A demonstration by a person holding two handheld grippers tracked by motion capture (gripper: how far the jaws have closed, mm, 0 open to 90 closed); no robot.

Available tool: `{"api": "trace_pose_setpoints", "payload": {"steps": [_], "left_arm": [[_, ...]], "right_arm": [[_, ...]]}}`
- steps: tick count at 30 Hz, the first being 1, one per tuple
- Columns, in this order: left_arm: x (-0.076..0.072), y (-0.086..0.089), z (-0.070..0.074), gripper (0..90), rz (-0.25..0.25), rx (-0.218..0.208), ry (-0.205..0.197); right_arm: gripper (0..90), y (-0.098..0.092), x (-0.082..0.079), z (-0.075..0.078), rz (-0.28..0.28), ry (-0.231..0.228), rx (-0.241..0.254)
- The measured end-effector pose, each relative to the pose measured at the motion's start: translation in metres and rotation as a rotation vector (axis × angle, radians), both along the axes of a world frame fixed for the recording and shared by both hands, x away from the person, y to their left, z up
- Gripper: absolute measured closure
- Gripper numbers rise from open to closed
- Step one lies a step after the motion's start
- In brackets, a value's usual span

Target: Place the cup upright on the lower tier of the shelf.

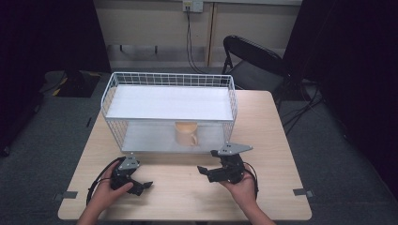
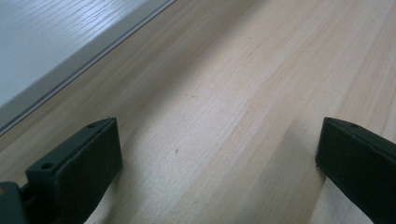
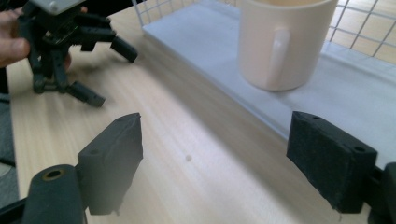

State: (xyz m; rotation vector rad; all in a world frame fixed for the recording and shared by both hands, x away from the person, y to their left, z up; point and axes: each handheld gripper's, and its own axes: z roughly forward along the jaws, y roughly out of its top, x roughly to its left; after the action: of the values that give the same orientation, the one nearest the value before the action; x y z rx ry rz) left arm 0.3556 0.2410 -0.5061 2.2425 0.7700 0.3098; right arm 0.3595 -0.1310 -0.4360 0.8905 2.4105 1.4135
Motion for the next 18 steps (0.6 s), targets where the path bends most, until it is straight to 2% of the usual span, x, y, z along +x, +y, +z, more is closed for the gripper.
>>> {"api": "trace_pose_setpoints", "payload": {"steps": [9,18], "left_arm": [[0.000,0.000,0.000,0.0,-0.001,0.001,0.001],[0.000,0.000,0.000,0.0,0.000,0.000,0.000]], "right_arm": [[15.6,-0.016,-0.010,-0.010,0.039,0.012,-0.029],[14.6,-0.034,-0.017,-0.022,0.043,0.005,-0.077]]}}
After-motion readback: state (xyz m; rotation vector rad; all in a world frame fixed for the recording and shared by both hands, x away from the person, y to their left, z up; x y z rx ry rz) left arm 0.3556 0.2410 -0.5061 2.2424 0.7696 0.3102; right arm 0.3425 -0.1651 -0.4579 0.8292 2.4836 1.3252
